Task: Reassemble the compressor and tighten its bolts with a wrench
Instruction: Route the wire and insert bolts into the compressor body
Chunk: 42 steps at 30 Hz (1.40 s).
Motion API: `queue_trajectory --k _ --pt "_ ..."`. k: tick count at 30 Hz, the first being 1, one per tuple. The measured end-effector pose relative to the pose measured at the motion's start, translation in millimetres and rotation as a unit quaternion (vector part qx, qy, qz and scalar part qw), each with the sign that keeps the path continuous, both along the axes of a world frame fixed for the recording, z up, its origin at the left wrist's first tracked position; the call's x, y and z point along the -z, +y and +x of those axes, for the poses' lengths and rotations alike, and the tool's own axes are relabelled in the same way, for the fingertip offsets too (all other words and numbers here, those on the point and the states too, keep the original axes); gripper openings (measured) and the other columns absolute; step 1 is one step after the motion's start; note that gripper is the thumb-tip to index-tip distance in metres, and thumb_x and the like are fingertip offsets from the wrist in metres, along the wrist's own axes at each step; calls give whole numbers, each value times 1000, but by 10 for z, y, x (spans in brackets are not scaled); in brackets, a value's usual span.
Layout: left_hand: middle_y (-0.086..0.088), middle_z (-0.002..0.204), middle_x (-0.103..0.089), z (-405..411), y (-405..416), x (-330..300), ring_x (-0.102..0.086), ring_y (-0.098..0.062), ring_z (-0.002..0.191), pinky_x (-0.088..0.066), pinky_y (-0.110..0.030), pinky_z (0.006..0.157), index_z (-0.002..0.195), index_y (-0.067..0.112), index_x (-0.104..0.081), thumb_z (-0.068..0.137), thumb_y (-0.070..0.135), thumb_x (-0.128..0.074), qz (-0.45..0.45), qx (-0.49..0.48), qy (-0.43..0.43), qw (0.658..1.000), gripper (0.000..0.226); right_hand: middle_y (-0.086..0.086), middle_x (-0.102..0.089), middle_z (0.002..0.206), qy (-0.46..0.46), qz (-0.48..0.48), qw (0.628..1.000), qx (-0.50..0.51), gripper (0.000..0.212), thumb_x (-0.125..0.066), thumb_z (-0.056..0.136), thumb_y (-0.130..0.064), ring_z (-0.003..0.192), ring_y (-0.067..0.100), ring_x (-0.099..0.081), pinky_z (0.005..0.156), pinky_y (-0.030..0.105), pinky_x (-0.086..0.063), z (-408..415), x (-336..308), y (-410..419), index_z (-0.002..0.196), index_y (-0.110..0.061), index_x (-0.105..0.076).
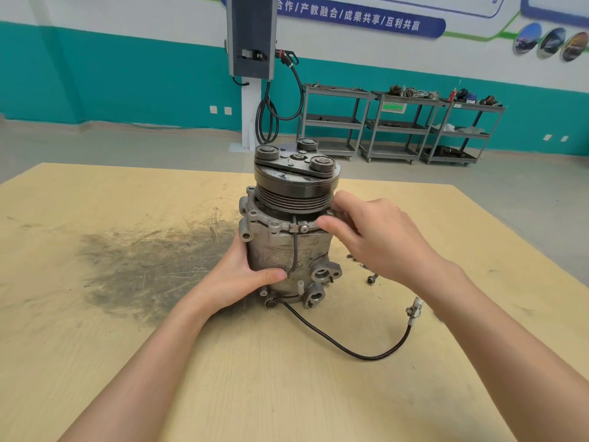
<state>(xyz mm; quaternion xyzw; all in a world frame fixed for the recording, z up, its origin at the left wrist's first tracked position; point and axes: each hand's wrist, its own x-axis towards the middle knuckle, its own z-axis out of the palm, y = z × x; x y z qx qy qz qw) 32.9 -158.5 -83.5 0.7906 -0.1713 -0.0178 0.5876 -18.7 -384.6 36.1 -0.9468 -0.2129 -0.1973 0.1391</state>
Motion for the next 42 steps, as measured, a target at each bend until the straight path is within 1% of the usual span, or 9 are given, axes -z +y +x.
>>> queue_trajectory --k 6,13,22,26,28,31,34,38,42 --pt "17 137 -45 -1 -2 -2 -39 26 114 -34 6 84 147 24 -25 63 44 -81 -2 2 -5 1000 104 -1 -59 68 9 23 1000 -10 29 -37 99 -44 68 29 -56 62 41 -47 5 -25 72 92 -19 -49" --pt "30 128 -41 5 4 8 -39 32 107 -35 6 81 140 31 -25 54 60 -83 2 -2 -7 1000 108 -9 -53 74 87 -22 996 -18 13 -35 101 -42 71 20 -52 59 36 -39 20 -100 -32 101 -30 -39" --pt "31 128 -39 -3 -1 -11 -38 33 108 -34 7 81 136 38 -22 52 63 -80 5 -7 -6 1000 105 -15 -43 64 -32 -95 995 -30 16 -35 101 -36 64 23 -48 53 33 -34 9 -156 10 98 -22 -42" --pt "31 133 -39 -17 -4 -29 -38 28 115 -34 5 87 142 37 -21 49 71 -80 -1 2 -9 1000 116 -11 -50 70 -120 110 986 -18 15 -44 102 -28 62 13 -48 57 33 -38 -2 -130 -36 95 -15 -48" --pt "32 132 -39 -26 -2 -37 -38 28 115 -34 5 88 141 38 -21 47 72 -80 -4 2 -4 1000 116 -1 -56 88 -119 233 965 -29 7 -51 100 -24 80 7 -52 68 25 -43 2 -109 -19 103 -19 -48" --pt "28 136 -39 -49 -12 -57 -37 27 117 -33 5 89 144 34 -21 54 62 -82 -9 8 -1 1000 112 1 -45 135 26 333 940 -73 66 -66 81 -45 127 9 -44 102 23 -39 104 -91 41 135 -30 -30" --pt "24 136 -41 -60 -22 -56 -42 23 118 -35 1 91 144 28 -21 66 38 -87 -23 15 -6 1000 103 -13 -43 135 139 351 918 -121 105 -81 69 -39 123 -6 -47 96 7 -34 277 -62 123 150 -33 -14" --pt "10 142 -45 -84 -97 -84 -44 7 128 -37 -12 104 148 21 -17 51 41 -90 -13 11 -3 1000 122 -53 -45 110 130 353 912 -163 107 -86 71 -9 104 -23 -52 81 0 -41 486 -5 205 152 -24 -18" --pt "7 140 -47 -87 -155 -88 -44 3 129 -36 -17 107 144 23 -22 45 45 -89 4 -19 -28 999 122 -57 -42 113 111 378 903 -173 109 -88 67 -12 111 -14 -55 86 7 -46 525 3 230 152 -27 -21"
